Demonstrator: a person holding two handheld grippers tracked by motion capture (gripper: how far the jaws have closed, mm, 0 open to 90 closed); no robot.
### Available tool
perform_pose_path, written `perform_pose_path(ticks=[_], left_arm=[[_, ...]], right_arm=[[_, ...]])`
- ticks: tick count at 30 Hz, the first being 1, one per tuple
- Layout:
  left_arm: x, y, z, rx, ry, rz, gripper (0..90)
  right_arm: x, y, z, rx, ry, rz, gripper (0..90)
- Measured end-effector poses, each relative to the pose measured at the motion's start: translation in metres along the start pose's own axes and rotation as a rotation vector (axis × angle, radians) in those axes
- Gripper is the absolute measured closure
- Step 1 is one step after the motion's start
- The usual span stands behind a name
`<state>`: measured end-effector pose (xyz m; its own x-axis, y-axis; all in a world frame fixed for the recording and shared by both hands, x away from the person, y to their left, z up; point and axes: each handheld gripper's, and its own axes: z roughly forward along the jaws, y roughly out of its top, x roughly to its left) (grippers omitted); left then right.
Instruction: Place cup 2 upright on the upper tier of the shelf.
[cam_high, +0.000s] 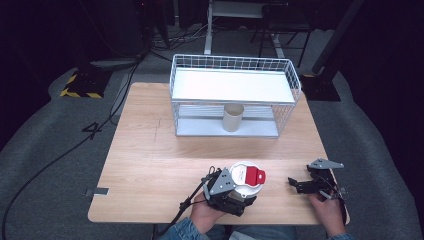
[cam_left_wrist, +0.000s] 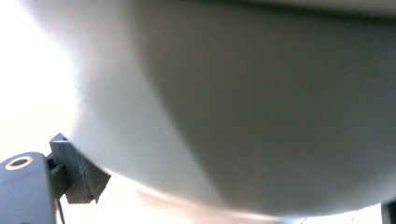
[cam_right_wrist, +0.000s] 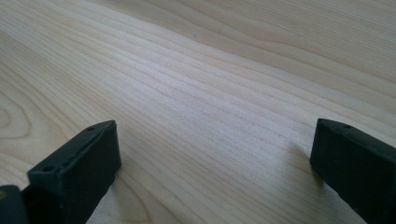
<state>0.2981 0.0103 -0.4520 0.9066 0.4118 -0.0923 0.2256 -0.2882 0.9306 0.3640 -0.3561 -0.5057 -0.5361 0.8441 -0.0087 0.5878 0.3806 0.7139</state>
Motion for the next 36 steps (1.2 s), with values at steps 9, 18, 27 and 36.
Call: perform_pose_path(ticks=[9, 18, 27, 36], left_arm=[[0.003, 0.014, -0.006, -0.018, 0.013, 0.021, 11.2], [0.010, 0.031, -0.011, -0.031, 0.020, 0.019, 11.2], [0.024, 0.055, -0.021, -0.045, 0.052, 0.045, 11.2], [0.040, 0.073, -0.025, -0.057, 0.080, 0.051, 11.2]], right_arm=[[0.002, 0.001, 0.001, 0.005, -0.011, 0.012, 0.9], [0.002, 0.002, 0.003, 0.005, -0.014, 0.015, 0.5], [0.003, 0.003, 0.003, 0.004, -0.017, 0.018, 0.5], [0.003, 0.004, 0.004, 0.005, -0.024, 0.024, 0.5]])
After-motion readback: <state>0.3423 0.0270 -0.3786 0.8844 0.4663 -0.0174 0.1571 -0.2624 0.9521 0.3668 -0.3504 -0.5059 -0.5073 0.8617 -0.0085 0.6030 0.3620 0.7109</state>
